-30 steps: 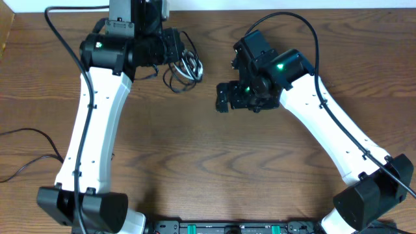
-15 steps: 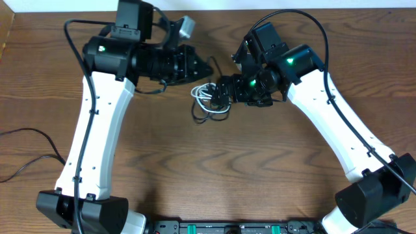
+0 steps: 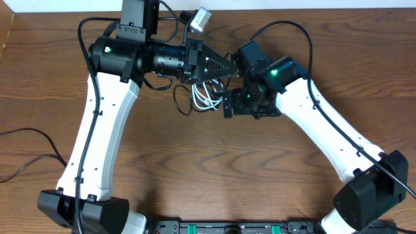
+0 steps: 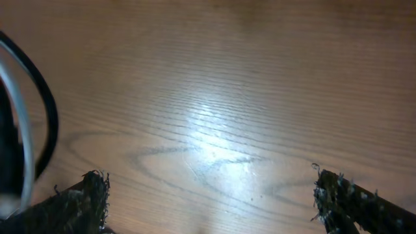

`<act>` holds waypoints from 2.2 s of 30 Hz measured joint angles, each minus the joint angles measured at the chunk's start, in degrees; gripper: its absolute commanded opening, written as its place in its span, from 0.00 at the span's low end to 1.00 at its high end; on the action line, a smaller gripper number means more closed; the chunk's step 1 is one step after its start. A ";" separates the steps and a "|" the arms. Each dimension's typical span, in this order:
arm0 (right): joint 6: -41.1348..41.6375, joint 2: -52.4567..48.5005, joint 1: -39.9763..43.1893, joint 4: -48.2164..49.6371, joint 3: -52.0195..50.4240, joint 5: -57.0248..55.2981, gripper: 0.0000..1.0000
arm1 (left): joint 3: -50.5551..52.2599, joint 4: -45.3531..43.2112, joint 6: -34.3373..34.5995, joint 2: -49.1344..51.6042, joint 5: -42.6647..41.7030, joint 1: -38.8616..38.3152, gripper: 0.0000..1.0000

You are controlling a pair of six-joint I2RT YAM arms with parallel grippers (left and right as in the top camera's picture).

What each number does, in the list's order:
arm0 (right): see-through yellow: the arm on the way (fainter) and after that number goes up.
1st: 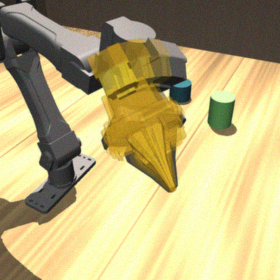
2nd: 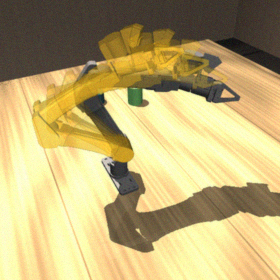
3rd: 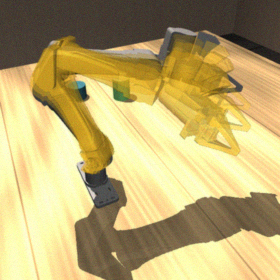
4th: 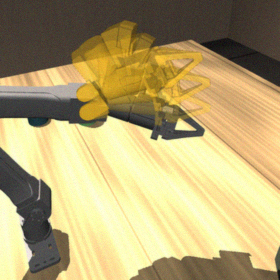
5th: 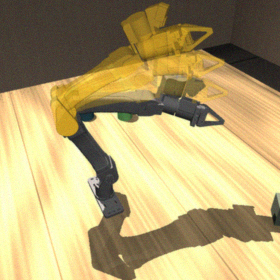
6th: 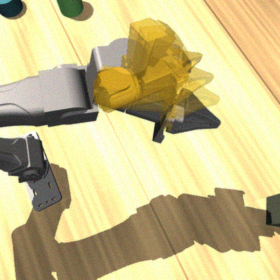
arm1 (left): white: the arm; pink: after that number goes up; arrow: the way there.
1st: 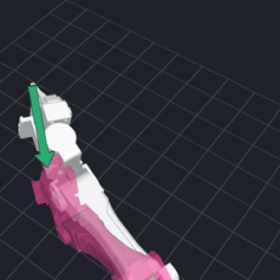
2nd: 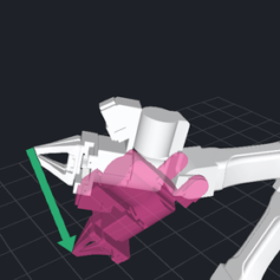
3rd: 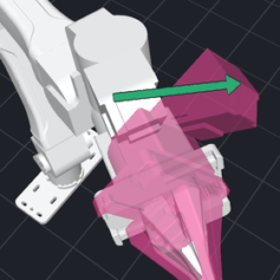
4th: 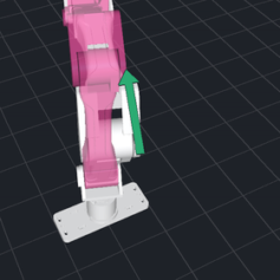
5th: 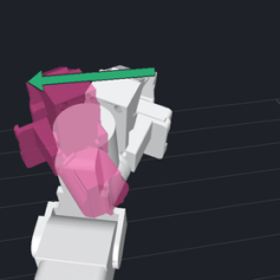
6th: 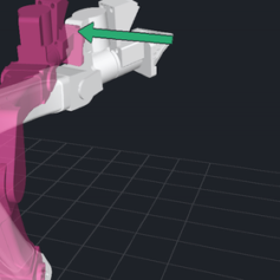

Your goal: Untangle cables

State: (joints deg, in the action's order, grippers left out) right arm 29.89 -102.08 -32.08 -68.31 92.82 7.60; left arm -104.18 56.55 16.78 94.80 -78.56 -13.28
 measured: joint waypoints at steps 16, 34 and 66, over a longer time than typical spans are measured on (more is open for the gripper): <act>-5.84 7.87 16.13 0.44 -0.04 21.75 0.99 | 0.00 3.48 2.16 -0.02 7.02 -0.70 0.08; -1.05 6.80 4.87 -0.81 -3.93 8.70 0.99 | 0.00 -7.06 12.52 -0.33 -0.94 -0.87 0.07; -4.81 6.99 16.35 5.79 -4.50 33.24 0.99 | 0.00 1.73 12.70 -7.74 13.99 -0.02 0.08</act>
State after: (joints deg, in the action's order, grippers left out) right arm 25.08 -95.09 -15.73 -62.52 88.31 40.84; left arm -104.18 58.28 29.47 87.07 -64.58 -13.30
